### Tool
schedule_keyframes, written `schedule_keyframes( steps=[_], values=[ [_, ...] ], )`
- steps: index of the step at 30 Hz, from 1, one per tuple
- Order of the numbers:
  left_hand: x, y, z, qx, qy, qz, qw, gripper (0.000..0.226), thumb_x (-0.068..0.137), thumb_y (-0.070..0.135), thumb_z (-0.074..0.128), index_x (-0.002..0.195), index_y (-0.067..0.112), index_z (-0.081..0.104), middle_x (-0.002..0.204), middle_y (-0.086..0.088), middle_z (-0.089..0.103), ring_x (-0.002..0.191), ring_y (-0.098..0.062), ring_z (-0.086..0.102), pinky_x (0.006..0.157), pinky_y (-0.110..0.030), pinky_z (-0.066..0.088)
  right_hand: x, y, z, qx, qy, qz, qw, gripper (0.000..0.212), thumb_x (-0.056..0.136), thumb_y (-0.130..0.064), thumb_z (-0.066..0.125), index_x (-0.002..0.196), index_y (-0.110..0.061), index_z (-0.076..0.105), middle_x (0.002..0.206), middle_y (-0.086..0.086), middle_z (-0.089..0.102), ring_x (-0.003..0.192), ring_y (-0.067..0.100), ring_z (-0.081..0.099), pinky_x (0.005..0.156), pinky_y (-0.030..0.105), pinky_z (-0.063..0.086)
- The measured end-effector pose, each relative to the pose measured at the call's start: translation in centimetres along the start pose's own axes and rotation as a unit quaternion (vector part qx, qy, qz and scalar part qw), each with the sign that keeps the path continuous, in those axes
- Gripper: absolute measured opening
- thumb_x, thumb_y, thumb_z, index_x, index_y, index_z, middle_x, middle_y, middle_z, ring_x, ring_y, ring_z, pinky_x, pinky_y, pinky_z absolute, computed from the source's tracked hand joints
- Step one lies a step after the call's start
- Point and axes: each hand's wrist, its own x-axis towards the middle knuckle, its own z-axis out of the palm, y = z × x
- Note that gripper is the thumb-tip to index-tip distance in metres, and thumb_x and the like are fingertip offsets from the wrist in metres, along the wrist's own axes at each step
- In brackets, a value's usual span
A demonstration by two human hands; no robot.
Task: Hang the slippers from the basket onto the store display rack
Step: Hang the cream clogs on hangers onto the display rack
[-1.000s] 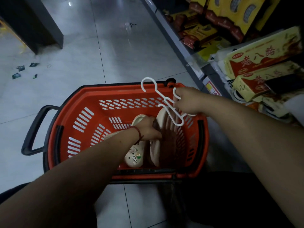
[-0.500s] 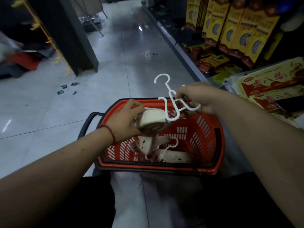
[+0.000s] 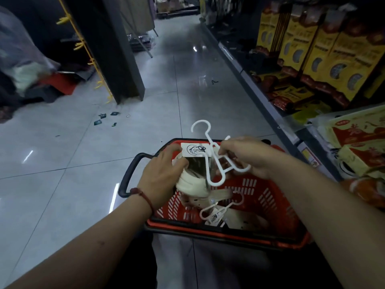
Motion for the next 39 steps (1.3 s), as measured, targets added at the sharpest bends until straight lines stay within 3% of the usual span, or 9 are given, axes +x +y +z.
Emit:
schedule_keyframes(
  steps=[3,9,13,16,21,24,31,34,39],
  values=[
    [-0.7,-1.1,1.5,-0.008,-0.033,-0.021,0.999,0.041,0.064,0.010,0.081,0.098,0.013,0.059,0.142,-0.018,0.047,0.081,-0.031,0.060,0.057,-0.028,0.039,0.8,0.5,-0.1,-0.020,0.017,0.006,1.000,0.007,0.087,-0.002,0.056,0.090,0.003,0.059,0.083,0.032,0.066,0.076,0.052,0.067,0.062,0.044,0.053],
    [-0.9,-1.4,3.4,-0.038,-0.088,-0.032,0.995,0.056,0.060,0.012,0.080,0.104,0.015,0.046,0.145,-0.019,0.046,0.084,-0.034,0.065,0.059,-0.035,0.053,3.3,2.8,0.5,-0.011,0.017,0.078,0.997,0.029,0.083,0.015,0.056,0.112,0.016,0.055,0.101,0.038,0.068,0.088,0.046,0.073,0.086,0.063,0.055],
    [-0.4,-0.6,3.7,-0.057,-0.088,-0.030,0.994,0.055,0.057,0.012,0.082,0.100,0.013,0.049,0.147,-0.021,0.045,0.086,-0.034,0.065,0.060,-0.035,0.051,4.6,3.7,1.7,-0.026,0.037,0.063,0.997,0.017,0.085,-0.003,0.071,0.099,-0.001,0.062,0.090,0.018,0.069,0.079,0.031,0.070,0.070,0.039,0.059],
    [-0.1,-0.1,3.4,-0.054,-0.076,-0.017,0.996,0.047,0.058,0.004,0.079,0.095,0.013,0.051,0.149,-0.024,0.043,0.086,-0.034,0.064,0.060,-0.034,0.046,4.6,4.2,2.7,-0.086,0.027,0.061,0.994,0.034,0.072,-0.017,0.087,0.100,-0.008,0.069,0.096,0.007,0.074,0.091,0.023,0.071,0.081,0.037,0.058],
    [-0.2,-0.3,3.9,-0.064,-0.053,-0.008,0.997,0.048,0.063,0.001,0.076,0.102,0.013,0.050,0.152,-0.023,0.038,0.099,-0.035,0.062,0.070,-0.037,0.052,5.1,5.4,3.7,-0.138,0.054,0.051,0.988,0.058,0.055,-0.015,0.080,0.109,-0.012,0.060,0.104,0.012,0.069,0.091,0.027,0.070,0.073,0.038,0.061],
    [-0.2,-0.6,4.2,-0.120,-0.062,-0.014,0.991,0.047,0.070,0.004,0.074,0.106,0.016,0.046,0.154,-0.020,0.032,0.113,-0.035,0.057,0.082,-0.040,0.054,5.2,5.5,3.8,-0.141,0.073,0.035,0.987,0.039,0.067,-0.009,0.074,0.104,-0.010,0.061,0.101,0.014,0.069,0.089,0.027,0.068,0.064,0.031,0.053],
    [-0.1,-0.6,2.5,-0.384,-0.195,-0.124,0.894,0.045,0.068,0.012,0.065,0.106,0.032,0.052,0.114,0.000,0.051,0.105,-0.015,0.053,0.090,-0.038,0.051,4.3,4.7,3.8,-0.278,0.123,-0.027,0.952,0.022,0.077,-0.009,0.073,0.074,-0.014,0.052,0.077,0.002,0.056,0.064,0.015,0.052,0.048,0.024,0.032],
    [0.4,-0.2,1.6,-0.486,-0.189,-0.229,0.822,0.050,0.084,-0.002,0.059,0.126,0.024,0.052,0.095,-0.001,0.062,0.074,-0.003,0.063,0.065,-0.027,0.055,4.2,4.6,3.8,-0.321,0.127,-0.054,0.937,0.020,0.075,-0.010,0.074,0.082,-0.012,0.055,0.084,0.005,0.061,0.069,0.017,0.056,0.050,0.024,0.037],
    [0.8,-1.3,2.5,-0.449,-0.151,-0.364,0.802,0.042,0.100,0.035,0.051,0.139,0.018,0.049,0.094,0.002,0.067,0.081,-0.014,0.067,0.081,-0.040,0.059,4.0,4.8,4.1,-0.356,0.103,-0.089,0.925,0.028,0.079,-0.011,0.074,0.079,-0.021,0.048,0.083,0.001,0.060,0.070,0.014,0.056,0.052,0.025,0.038]
  ],
)
